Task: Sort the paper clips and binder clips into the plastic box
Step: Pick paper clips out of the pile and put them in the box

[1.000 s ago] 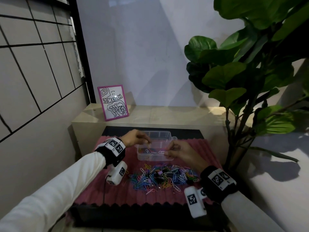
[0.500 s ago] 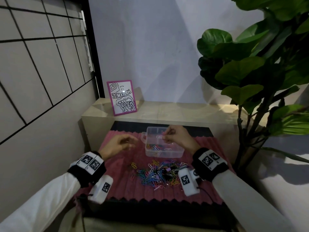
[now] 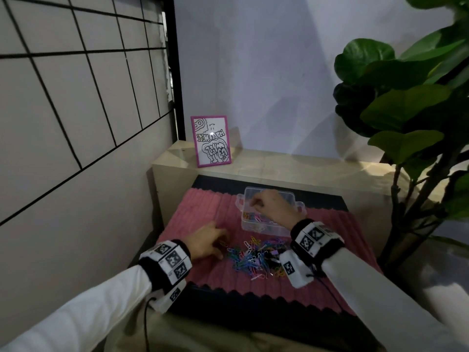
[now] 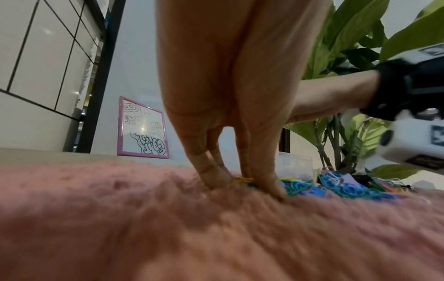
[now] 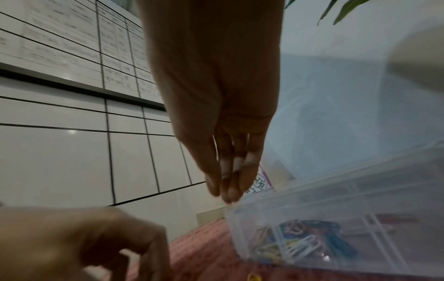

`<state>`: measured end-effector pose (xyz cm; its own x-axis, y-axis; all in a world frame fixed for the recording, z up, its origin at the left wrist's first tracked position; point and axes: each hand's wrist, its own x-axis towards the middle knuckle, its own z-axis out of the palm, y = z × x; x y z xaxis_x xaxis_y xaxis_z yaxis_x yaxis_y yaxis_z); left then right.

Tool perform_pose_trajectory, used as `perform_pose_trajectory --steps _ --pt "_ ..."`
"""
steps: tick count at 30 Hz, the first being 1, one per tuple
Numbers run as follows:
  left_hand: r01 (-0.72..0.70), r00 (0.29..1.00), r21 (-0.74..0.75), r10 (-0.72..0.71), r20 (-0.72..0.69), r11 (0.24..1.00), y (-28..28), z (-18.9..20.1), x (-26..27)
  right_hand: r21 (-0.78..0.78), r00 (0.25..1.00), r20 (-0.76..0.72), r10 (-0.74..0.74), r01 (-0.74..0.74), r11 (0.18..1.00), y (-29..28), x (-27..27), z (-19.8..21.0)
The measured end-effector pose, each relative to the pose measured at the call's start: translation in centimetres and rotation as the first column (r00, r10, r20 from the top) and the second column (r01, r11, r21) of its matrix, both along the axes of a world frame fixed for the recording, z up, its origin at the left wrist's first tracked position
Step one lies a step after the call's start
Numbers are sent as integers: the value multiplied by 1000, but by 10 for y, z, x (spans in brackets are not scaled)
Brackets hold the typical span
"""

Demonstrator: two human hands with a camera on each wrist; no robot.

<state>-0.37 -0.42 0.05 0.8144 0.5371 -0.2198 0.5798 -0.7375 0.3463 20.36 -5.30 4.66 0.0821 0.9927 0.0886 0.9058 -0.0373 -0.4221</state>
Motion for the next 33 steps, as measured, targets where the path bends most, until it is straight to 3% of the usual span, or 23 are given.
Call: perform_pose_trajectory --steps 3,5,9,12,15,21,27,30,33 --pt "12 1000 -39 -11 2 999 1 6 1 -80 977 42 208 -204 976 -16 -15 -4" --pt "-2 998 -143 10 58 990 8 10 -1 -188 948 67 313 -296 937 -25 -22 -8" --pt "-60 976 -352 130 177 934 21 15 -13 -255 935 145 323 -280 925 -24 -34 -14" --pt "-113 933 -462 254 255 880 24 16 -21 -398 912 190 365 -268 877 -22 -45 -18" --pt "-149 872 -539 368 324 829 28 14 -30 -381 900 201 388 -293 877 -25 -50 -21" --pt "-136 762 -620 482 433 773 32 22 -35 -257 945 -91 314 -327 909 -34 -38 -25" --pt "-41 663 -725 561 495 688 29 36 -24 -46 907 -400 130 -162 986 -37 -15 -15" --pt "-2 676 -723 534 508 691 26 44 -12 43 859 -500 114 -107 993 -44 -6 -10" --pt "-4 738 -654 444 509 757 26 50 8 62 798 -598 77 -50 997 -53 1 -13"
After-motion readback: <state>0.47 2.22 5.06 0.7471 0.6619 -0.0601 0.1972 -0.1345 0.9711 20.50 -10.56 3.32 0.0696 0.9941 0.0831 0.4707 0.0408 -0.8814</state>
